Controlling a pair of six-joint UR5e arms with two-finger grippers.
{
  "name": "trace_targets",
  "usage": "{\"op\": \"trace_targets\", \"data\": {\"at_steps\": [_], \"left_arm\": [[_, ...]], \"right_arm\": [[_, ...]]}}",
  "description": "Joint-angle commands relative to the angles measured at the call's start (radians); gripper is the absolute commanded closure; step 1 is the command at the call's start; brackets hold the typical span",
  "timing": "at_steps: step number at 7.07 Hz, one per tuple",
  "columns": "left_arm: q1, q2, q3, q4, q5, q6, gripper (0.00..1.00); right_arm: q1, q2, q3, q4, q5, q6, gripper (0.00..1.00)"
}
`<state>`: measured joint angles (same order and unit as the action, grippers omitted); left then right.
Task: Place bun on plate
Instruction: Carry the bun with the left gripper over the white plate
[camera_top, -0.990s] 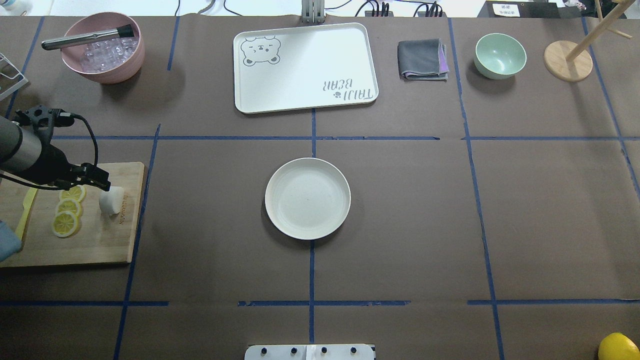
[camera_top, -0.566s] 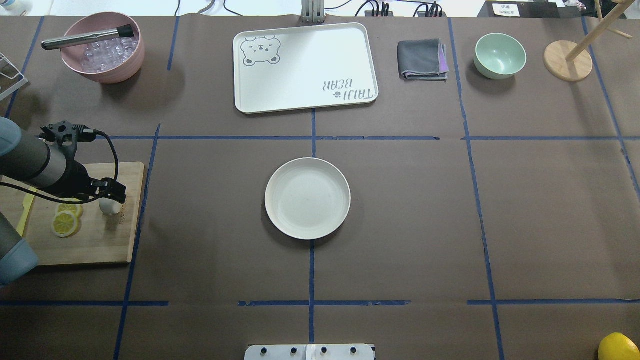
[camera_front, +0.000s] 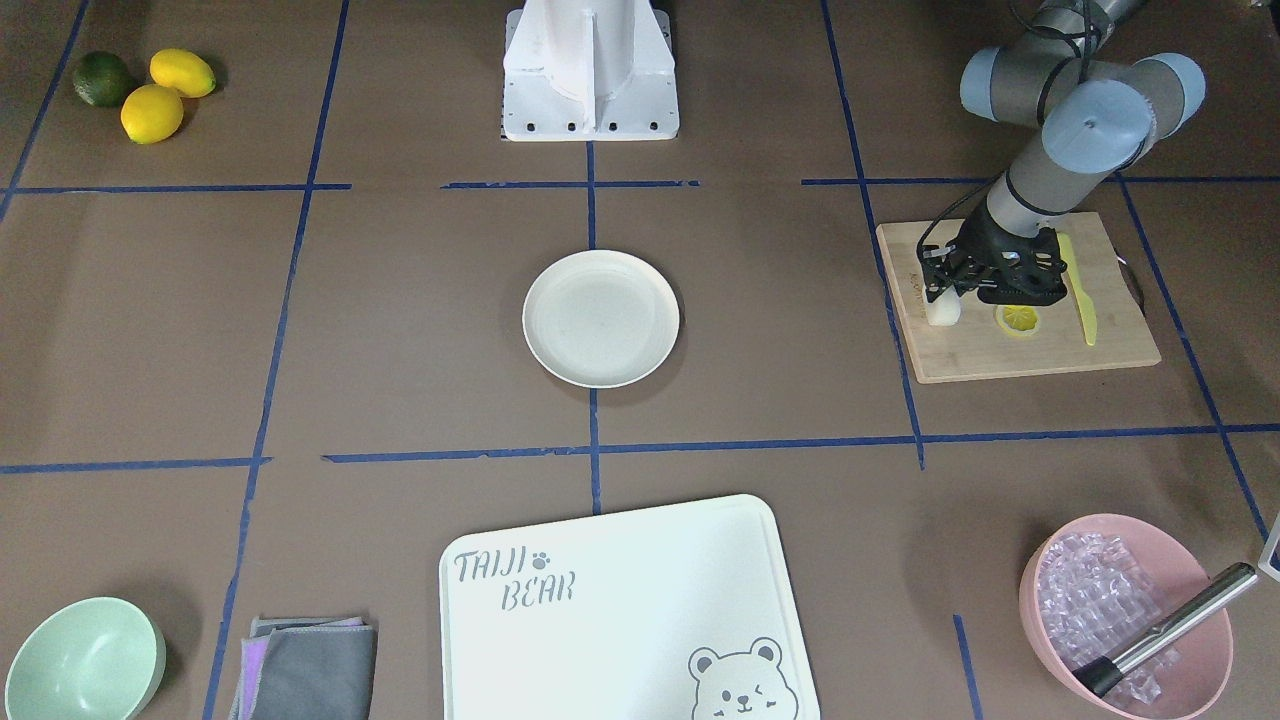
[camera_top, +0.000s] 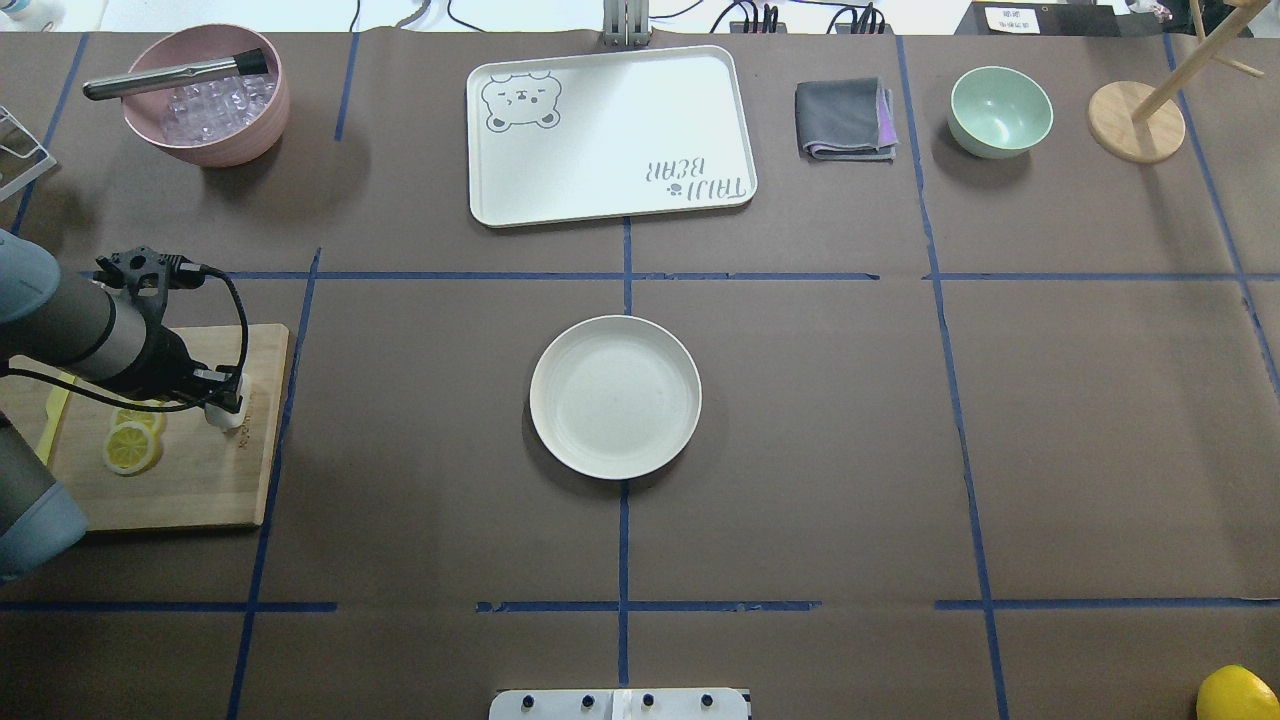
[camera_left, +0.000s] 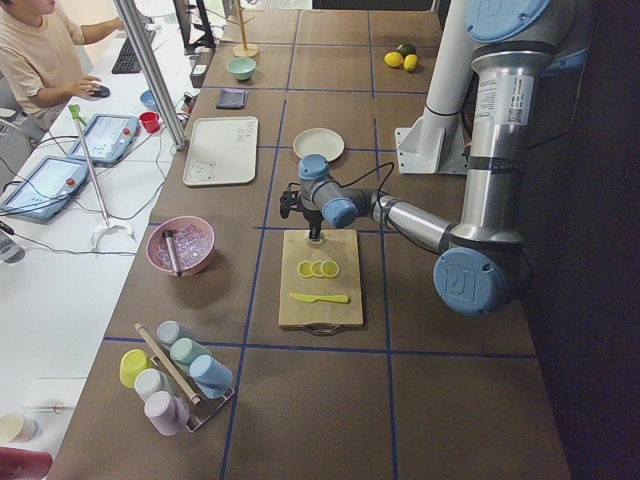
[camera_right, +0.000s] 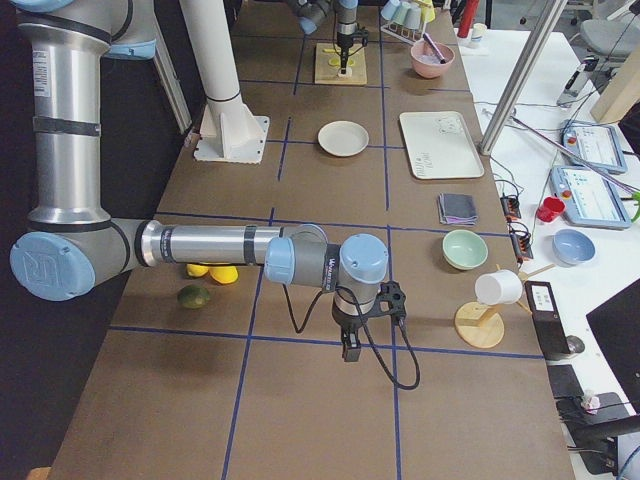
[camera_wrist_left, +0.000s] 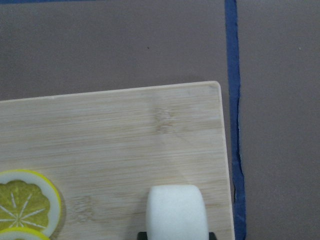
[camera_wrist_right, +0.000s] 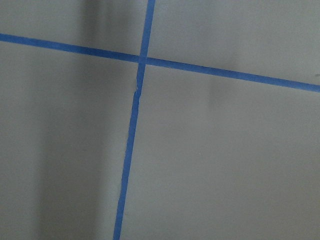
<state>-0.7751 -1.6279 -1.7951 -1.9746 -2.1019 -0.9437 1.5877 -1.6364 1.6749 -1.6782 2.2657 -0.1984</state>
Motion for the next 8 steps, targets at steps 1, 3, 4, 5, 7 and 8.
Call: {"op": "trace_targets", "data": {"at_steps": [1, 3, 4, 5, 7, 8], "left_arm": [[-0.001, -0.103, -0.053, 0.149, 0.002, -0.009, 0.73], [0.028, -0.338, -0.067, 0.384, 0.005, -0.146, 0.73], [0.106, -0.433, -0.054, 0.428, 0.035, -0.267, 0.73], [0.175, -0.525, -0.012, 0.43, 0.109, -0.367, 0.72], [0.247, -0.733, 0.194, 0.415, 0.175, -0.476, 0.71], [0.281, -0.766, 0.257, 0.396, 0.204, -0.48, 0.71]], "right_arm": [[0.0, -0.008, 0.012, 0.0, 0.0, 0.001, 0.0], [0.0, -0.01, 0.013, 0.0, 0.0, 0.001, 0.0], [0.0, -0.008, 0.013, 0.0, 0.0, 0.001, 0.0], [0.0, -0.008, 0.013, 0.0, 0.0, 0.001, 0.0], [0.0, -0.008, 0.013, 0.0, 0.0, 0.001, 0.0], [0.0, -0.008, 0.013, 0.0, 0.0, 0.001, 0.0]]}}
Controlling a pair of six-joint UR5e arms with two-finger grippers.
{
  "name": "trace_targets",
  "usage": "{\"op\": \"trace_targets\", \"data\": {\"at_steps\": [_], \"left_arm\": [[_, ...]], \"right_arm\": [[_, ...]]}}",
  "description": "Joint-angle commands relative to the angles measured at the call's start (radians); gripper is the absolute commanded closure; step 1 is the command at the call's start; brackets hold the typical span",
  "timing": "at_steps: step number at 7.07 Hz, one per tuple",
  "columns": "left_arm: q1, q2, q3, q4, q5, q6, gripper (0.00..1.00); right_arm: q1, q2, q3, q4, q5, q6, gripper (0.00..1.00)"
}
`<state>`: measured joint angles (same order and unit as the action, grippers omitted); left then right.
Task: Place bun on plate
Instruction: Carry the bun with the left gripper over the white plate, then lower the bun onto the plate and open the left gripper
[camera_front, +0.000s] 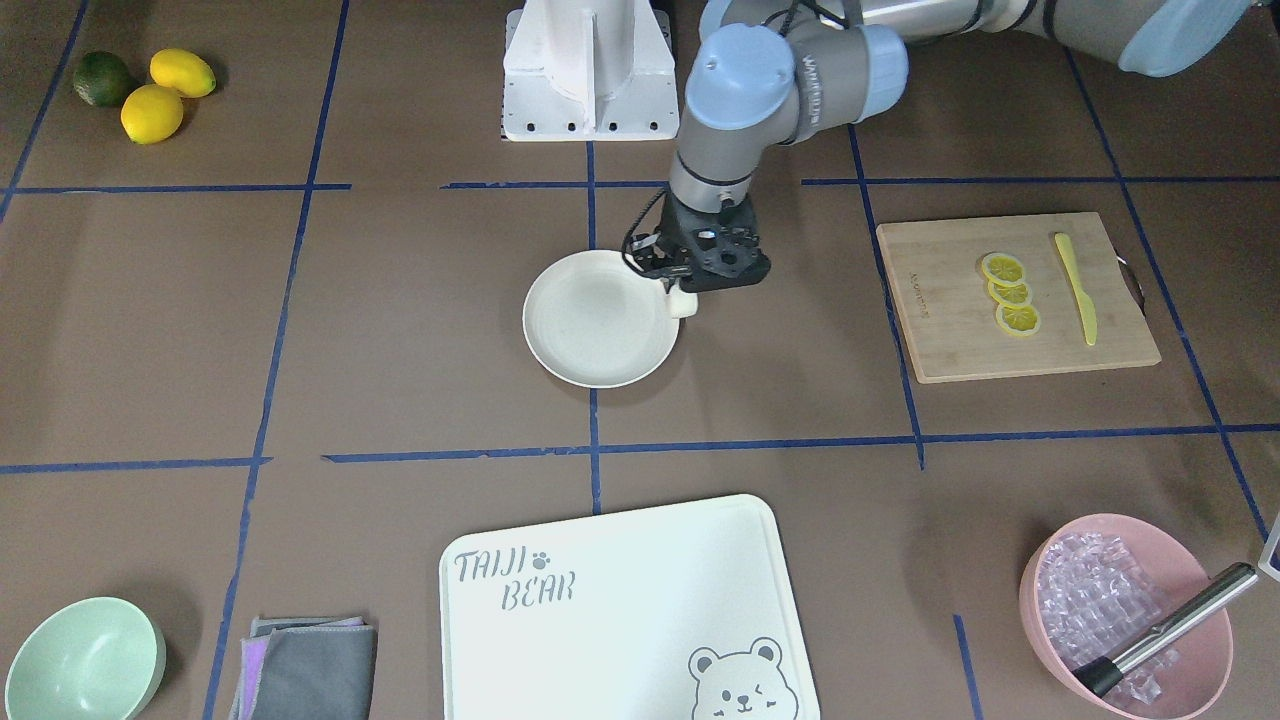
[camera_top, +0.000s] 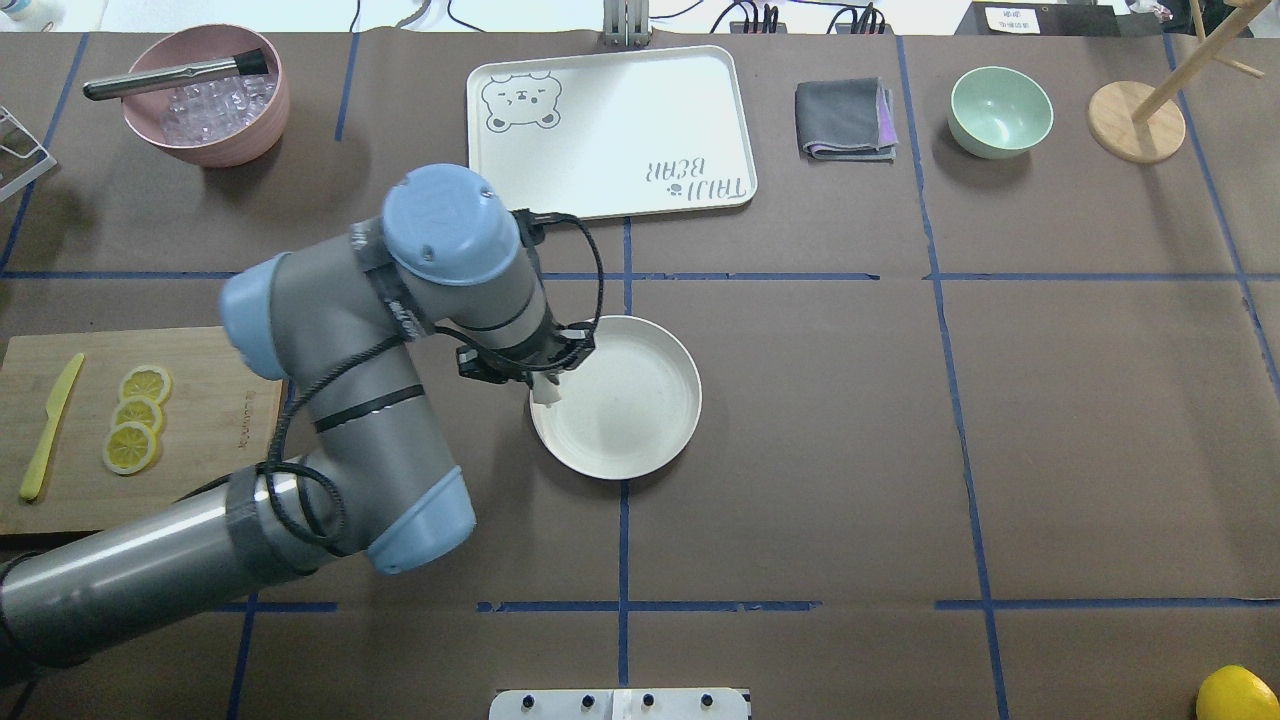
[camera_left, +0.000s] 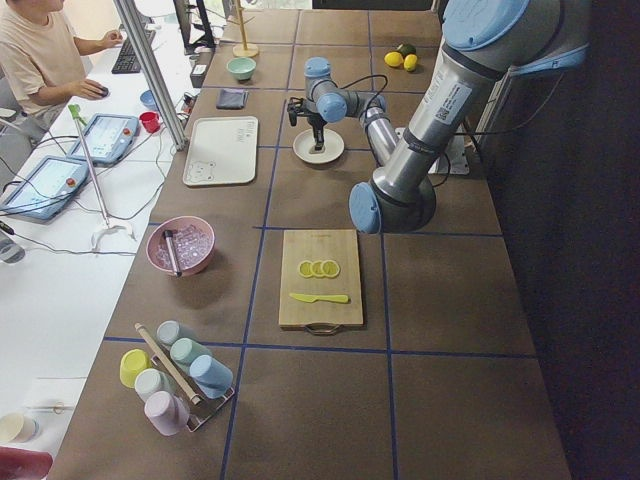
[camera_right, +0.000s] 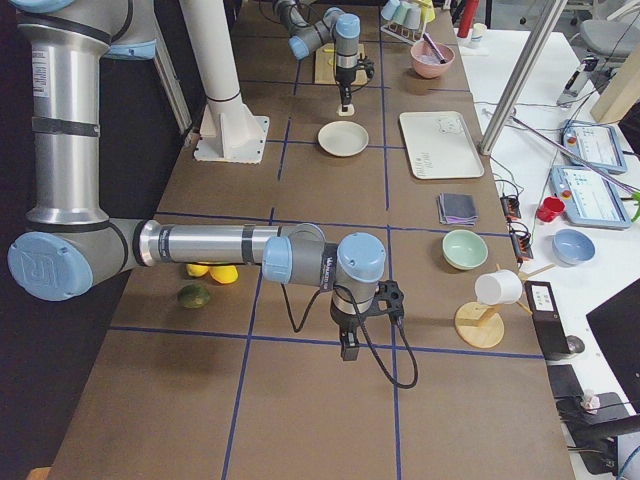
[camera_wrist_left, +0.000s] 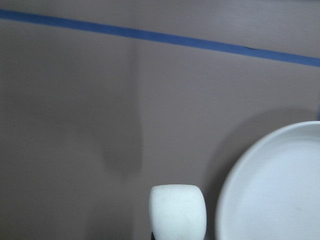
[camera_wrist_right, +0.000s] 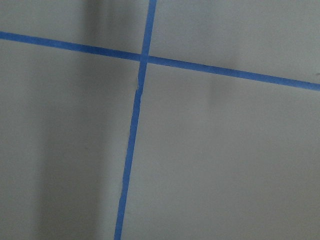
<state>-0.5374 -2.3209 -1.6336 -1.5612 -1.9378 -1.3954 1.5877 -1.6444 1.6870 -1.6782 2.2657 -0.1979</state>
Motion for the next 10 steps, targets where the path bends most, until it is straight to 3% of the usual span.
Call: {"op": "trace_targets", "data": {"at_steps": [1, 2, 3, 4, 5, 7, 8, 10], "left_arm": [[0.057, -0.074, 0.128, -0.095, 0.046, -0.031, 0.69], [0.068, -0.075, 0.168, -0.147, 0.046, -0.063, 0.68], [0.073, -0.075, 0.178, -0.148, 0.046, -0.063, 0.6], [0.074, -0.075, 0.178, -0.149, 0.046, -0.062, 0.36], [0.074, -0.075, 0.172, -0.148, 0.046, -0.059, 0.02], [0.038, -0.068, 0.103, -0.12, 0.031, -0.007, 0.0], [-0.01, -0.039, 0.039, -0.041, -0.043, 0.066, 0.0], [-0.169, 0.131, -0.145, 0.097, -0.171, 0.377, 0.0]], "right_arm": [[0.0, 0.0, 0.0, 0.0, 0.0, 0.0, 0.0], [0.0, -0.002, 0.0, 0.0, 0.0, 0.0, 0.0], [0.0, 0.0, -0.001, 0.0, 0.0, 0.0, 0.0], [0.0, 0.0, 0.0, 0.0, 0.0, 0.0, 0.0], [0.0, 0.0, 0.0, 0.0, 0.0, 0.0, 0.0], [0.0, 0.0, 0.0, 0.0, 0.002, 0.0, 0.0], [0.0, 0.0, 0.0, 0.0, 0.002, 0.0, 0.0], [0.0, 0.0, 0.0, 0.0, 0.002, 0.0, 0.0]]}}
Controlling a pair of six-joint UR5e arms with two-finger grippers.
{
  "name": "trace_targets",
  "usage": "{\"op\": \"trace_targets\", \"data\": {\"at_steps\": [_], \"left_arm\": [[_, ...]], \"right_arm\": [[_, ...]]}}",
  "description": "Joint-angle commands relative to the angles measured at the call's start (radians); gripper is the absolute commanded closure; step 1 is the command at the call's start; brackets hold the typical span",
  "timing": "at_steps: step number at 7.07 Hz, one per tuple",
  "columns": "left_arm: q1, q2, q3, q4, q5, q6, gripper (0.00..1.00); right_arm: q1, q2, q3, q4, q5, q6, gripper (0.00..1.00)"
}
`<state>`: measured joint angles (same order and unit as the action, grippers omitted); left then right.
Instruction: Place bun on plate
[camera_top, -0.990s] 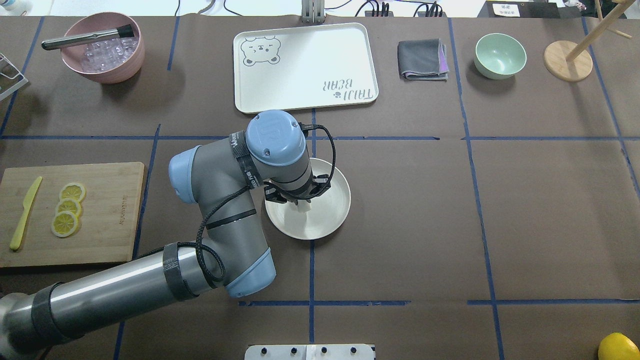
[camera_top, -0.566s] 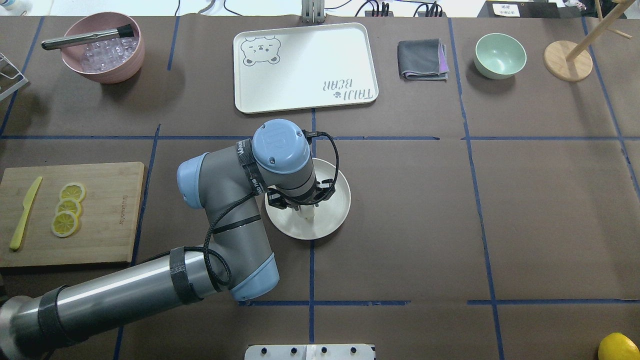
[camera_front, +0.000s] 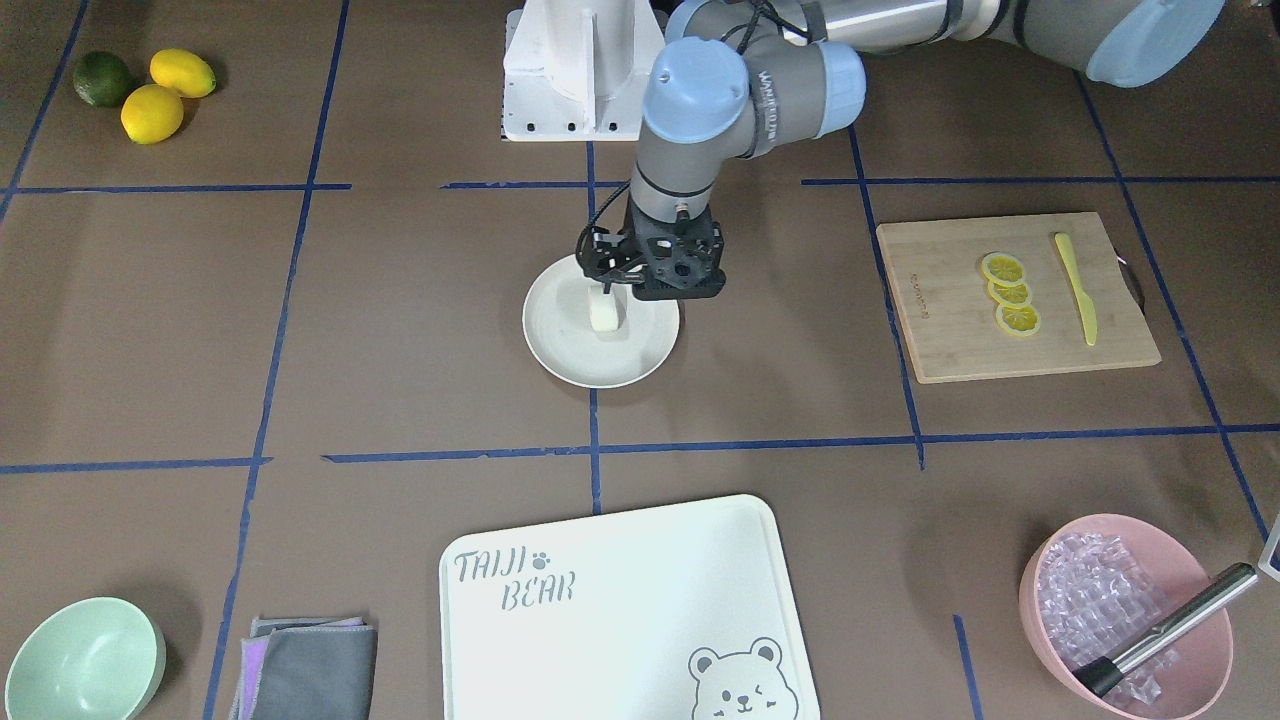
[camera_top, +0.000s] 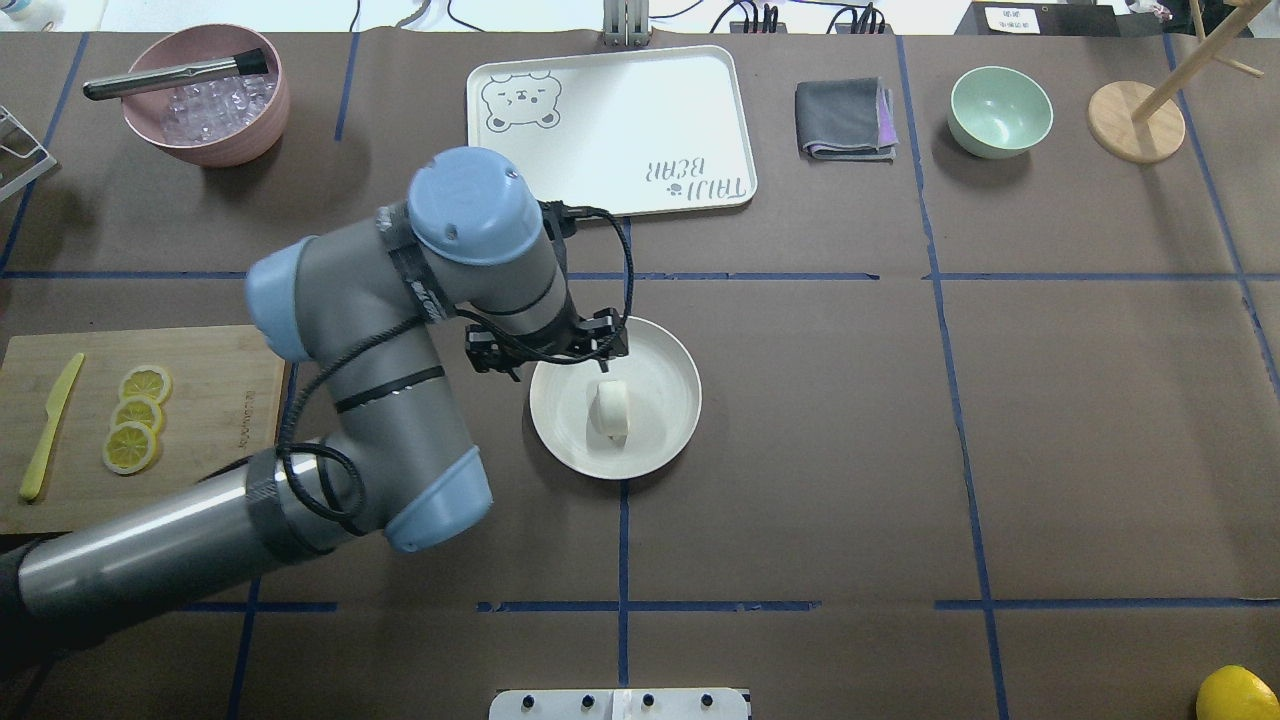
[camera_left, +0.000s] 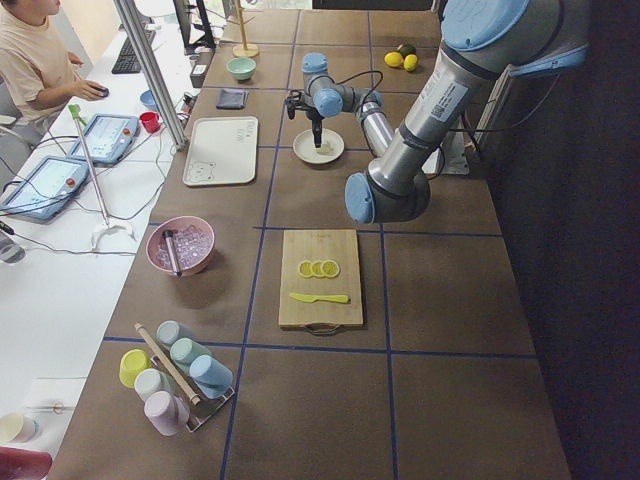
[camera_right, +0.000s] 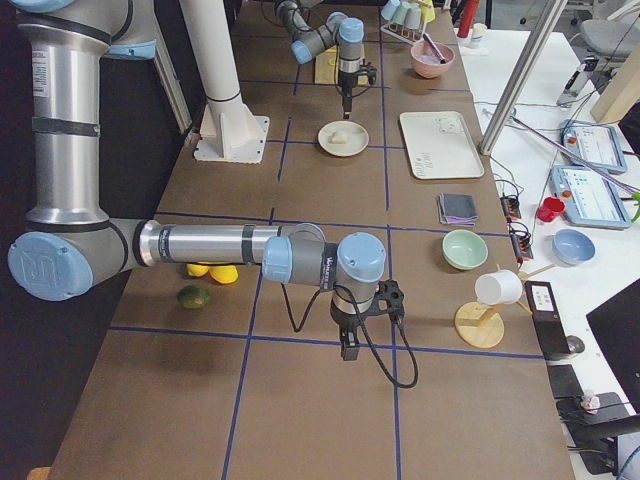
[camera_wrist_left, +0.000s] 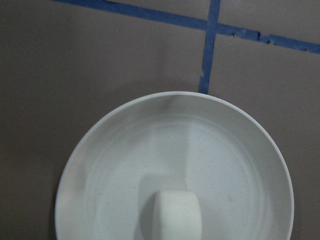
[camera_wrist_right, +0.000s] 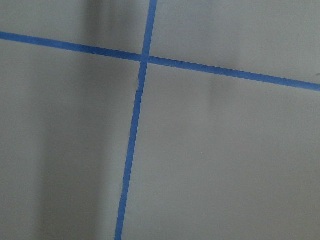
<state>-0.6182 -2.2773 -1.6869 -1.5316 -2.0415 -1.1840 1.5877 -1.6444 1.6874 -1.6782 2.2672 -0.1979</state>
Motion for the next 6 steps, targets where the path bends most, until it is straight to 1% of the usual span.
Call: {"op": "trace_targets", "data": {"at_steps": [1, 2, 3, 4, 5, 6], "left_arm": [[-0.206, 0.196, -0.159, 0.115, -0.121, 0.366, 0.0], [-0.327, 0.284, -0.189, 0.146, -0.155, 0.58, 0.0], [-0.492, 0.367, -0.178, 0.19, -0.234, 0.809, 0.0], [-0.646, 0.44, -0.142, 0.217, -0.287, 1.068, 0.0], [-0.767, 0.506, -0.102, 0.222, -0.289, 1.181, 0.0], [-0.867, 0.568, -0.067, 0.209, -0.292, 1.225, 0.0]], "right_arm": [[0.0, 0.002, 0.0, -0.001, 0.0, 0.0, 0.0], [0.0, 0.003, -0.002, -0.001, 0.0, 0.0, 0.0], [0.0, 0.003, -0.003, -0.001, 0.0, 0.0, 0.0], [0.0, 0.006, -0.006, -0.001, 0.0, 0.0, 0.0], [0.0, 0.008, -0.008, -0.001, 0.002, 0.002, 0.0], [0.0, 0.009, -0.008, -0.003, 0.003, 0.002, 0.0]]}}
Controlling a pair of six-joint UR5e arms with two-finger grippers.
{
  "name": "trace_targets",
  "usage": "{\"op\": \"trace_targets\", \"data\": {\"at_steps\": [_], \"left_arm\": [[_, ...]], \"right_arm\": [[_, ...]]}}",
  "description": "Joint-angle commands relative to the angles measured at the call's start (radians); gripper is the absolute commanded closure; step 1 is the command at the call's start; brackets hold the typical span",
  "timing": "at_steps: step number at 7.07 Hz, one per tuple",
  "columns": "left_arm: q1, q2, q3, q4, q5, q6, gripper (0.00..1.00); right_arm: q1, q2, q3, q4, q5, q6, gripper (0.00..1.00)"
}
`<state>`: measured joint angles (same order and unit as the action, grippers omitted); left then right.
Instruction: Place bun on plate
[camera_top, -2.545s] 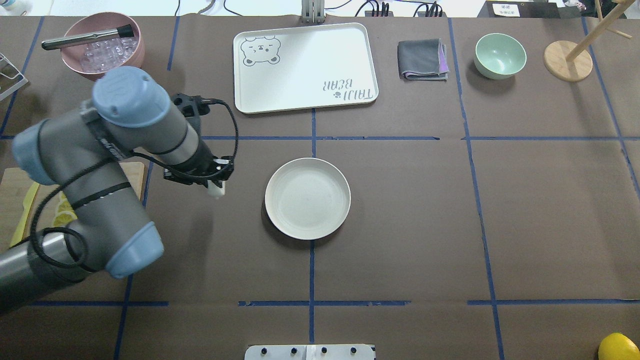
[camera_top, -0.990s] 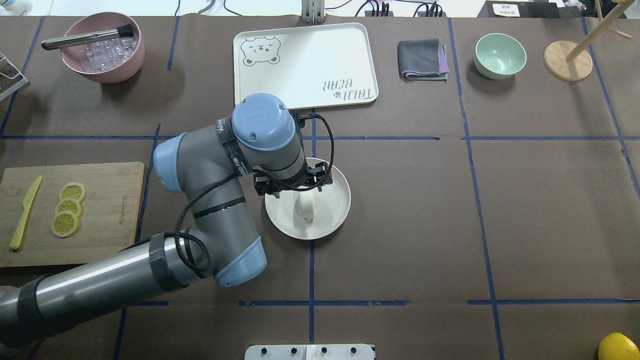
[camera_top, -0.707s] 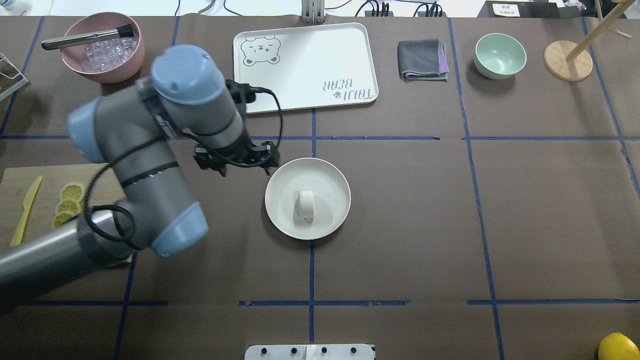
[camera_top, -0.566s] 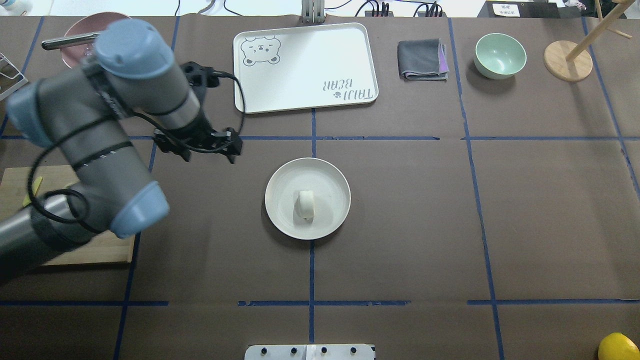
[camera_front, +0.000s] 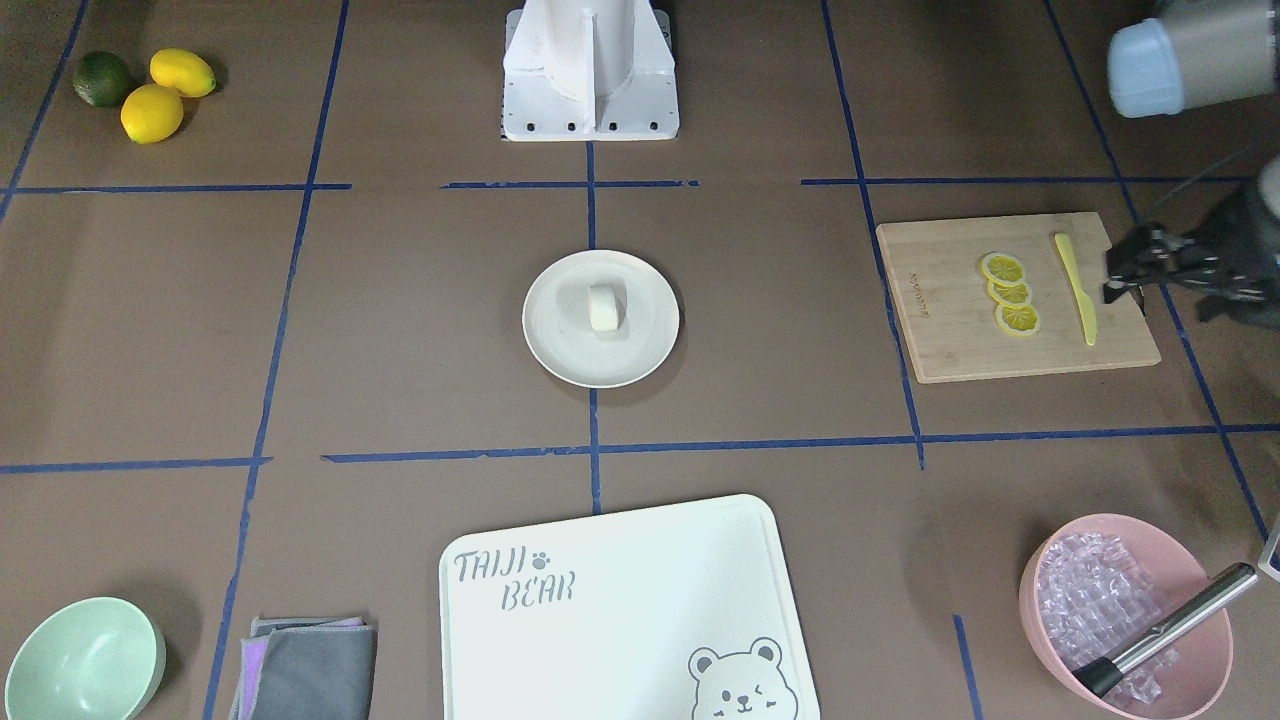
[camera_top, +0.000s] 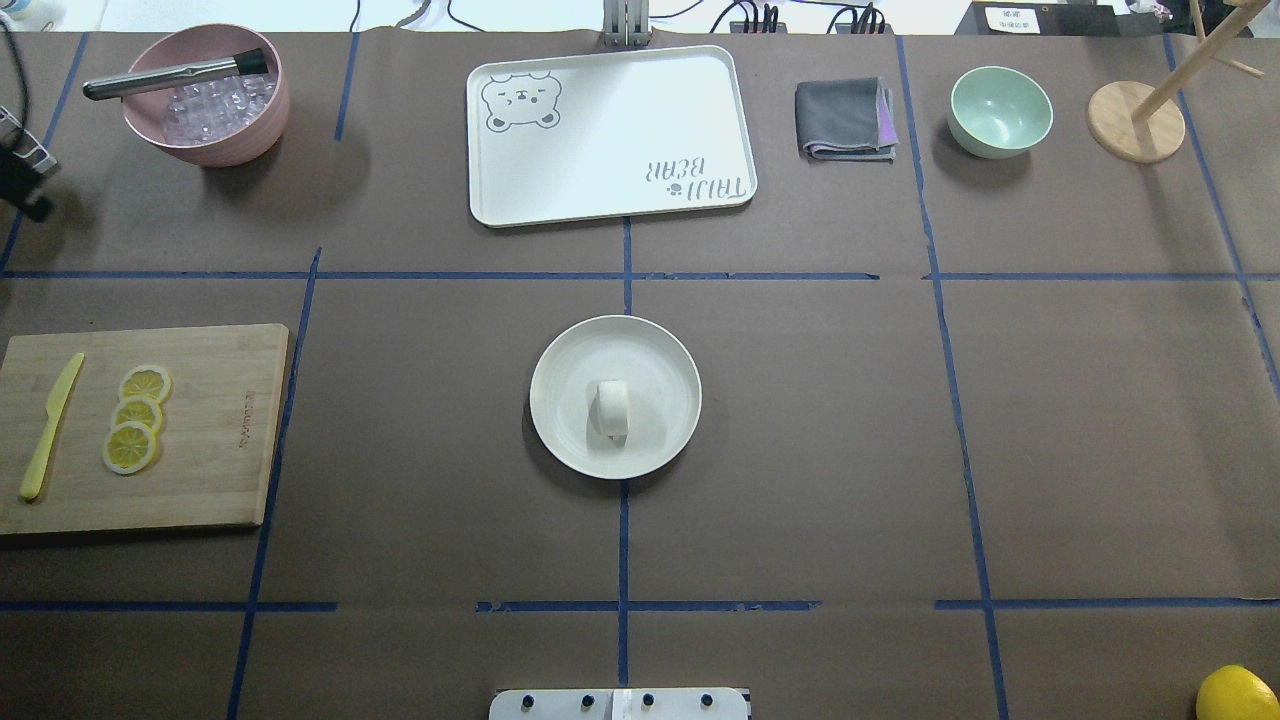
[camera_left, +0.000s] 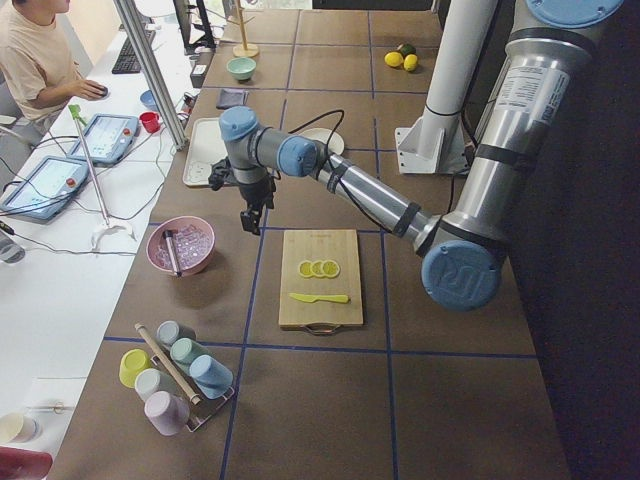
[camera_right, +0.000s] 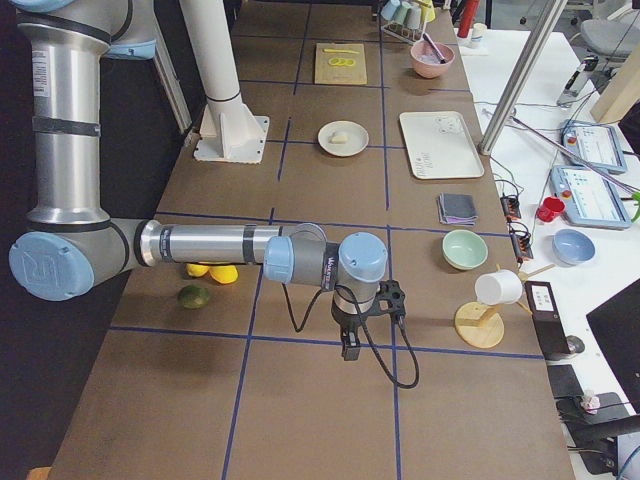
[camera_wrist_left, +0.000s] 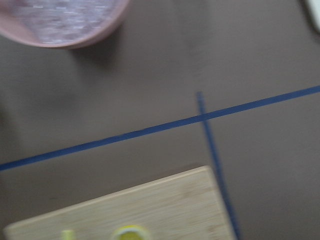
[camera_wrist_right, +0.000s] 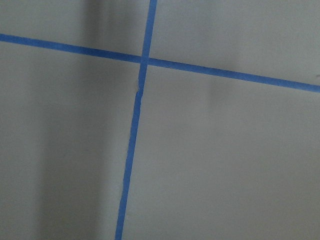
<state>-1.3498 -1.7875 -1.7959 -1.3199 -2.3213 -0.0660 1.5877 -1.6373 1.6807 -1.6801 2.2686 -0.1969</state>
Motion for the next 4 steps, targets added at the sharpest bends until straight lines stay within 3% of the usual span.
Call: {"op": "trace_targets", "data": {"at_steps": [1, 4], "left_arm": [[-0.191, 0.148, 0.061, -0.005, -0.012, 0.191, 0.0], [-0.246, 0.244, 0.099, -0.015, -0.012, 0.246, 0.0]], "right_arm": [[-0.002, 0.004, -0.001, 0.0, 0.002, 0.001, 0.0], [-0.002, 0.002, -0.001, -0.001, 0.003, 0.001, 0.0]]}}
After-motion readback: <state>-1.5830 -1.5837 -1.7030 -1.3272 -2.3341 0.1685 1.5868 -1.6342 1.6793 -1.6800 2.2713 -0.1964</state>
